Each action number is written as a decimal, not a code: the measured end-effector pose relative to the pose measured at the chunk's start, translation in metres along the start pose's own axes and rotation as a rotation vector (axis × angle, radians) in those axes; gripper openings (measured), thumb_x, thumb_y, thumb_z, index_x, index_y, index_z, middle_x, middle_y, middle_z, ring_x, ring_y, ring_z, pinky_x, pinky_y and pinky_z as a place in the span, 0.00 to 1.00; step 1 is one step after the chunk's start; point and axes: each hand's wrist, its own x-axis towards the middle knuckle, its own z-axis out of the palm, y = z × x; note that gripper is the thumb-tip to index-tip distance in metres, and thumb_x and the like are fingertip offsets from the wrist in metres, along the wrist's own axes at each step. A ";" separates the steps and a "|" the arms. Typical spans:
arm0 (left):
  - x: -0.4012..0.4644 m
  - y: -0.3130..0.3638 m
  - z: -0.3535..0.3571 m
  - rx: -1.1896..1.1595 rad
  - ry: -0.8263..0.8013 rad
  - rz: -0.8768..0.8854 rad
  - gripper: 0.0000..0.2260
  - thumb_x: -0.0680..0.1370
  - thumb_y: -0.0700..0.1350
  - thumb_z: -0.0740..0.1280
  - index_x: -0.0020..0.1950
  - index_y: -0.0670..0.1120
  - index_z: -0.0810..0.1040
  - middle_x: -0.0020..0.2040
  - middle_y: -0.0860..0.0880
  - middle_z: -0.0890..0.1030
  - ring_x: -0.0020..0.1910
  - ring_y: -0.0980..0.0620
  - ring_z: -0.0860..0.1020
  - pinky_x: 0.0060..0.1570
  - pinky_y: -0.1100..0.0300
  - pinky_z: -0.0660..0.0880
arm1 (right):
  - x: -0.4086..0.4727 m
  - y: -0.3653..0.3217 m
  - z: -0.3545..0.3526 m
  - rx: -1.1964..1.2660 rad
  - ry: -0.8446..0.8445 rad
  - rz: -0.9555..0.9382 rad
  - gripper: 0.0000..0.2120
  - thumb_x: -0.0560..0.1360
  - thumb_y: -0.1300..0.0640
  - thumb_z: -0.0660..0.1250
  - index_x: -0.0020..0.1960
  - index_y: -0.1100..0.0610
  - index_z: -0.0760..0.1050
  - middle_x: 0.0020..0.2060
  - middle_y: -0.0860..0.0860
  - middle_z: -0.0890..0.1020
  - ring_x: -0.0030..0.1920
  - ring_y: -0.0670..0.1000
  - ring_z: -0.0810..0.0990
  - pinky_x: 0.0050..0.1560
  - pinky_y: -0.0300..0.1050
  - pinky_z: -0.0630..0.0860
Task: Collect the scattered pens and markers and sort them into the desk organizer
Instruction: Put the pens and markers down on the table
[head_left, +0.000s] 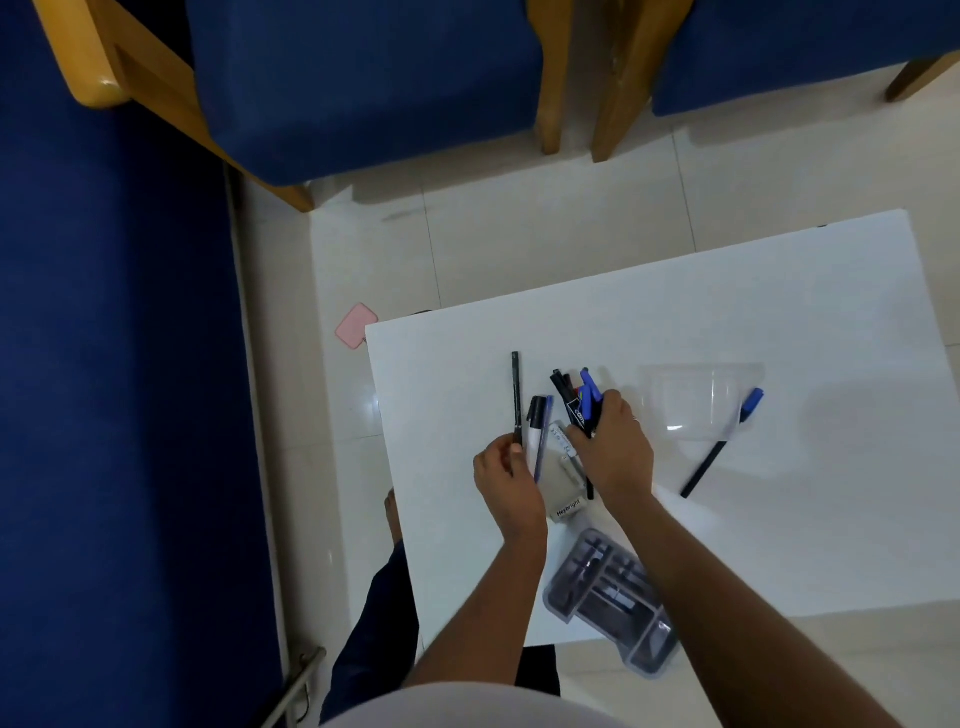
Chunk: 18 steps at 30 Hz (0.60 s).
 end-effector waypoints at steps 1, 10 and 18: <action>-0.001 0.000 -0.001 0.012 -0.006 0.004 0.09 0.80 0.40 0.61 0.56 0.43 0.78 0.51 0.47 0.75 0.53 0.48 0.75 0.54 0.58 0.72 | 0.000 0.000 0.000 -0.011 0.005 0.001 0.21 0.74 0.49 0.67 0.60 0.61 0.66 0.52 0.56 0.75 0.49 0.58 0.76 0.41 0.47 0.71; -0.006 0.003 0.000 0.095 -0.073 -0.002 0.07 0.79 0.39 0.63 0.56 0.43 0.75 0.52 0.47 0.75 0.49 0.50 0.76 0.49 0.60 0.72 | -0.013 0.002 0.001 -0.216 0.145 0.012 0.26 0.75 0.42 0.65 0.58 0.64 0.70 0.48 0.59 0.76 0.46 0.59 0.78 0.40 0.52 0.74; 0.001 0.009 0.000 0.079 -0.108 0.058 0.07 0.79 0.40 0.62 0.56 0.43 0.74 0.52 0.48 0.76 0.49 0.51 0.76 0.49 0.60 0.73 | -0.023 0.000 0.002 -0.267 0.264 0.034 0.25 0.75 0.42 0.62 0.56 0.64 0.72 0.46 0.60 0.78 0.46 0.60 0.78 0.44 0.53 0.74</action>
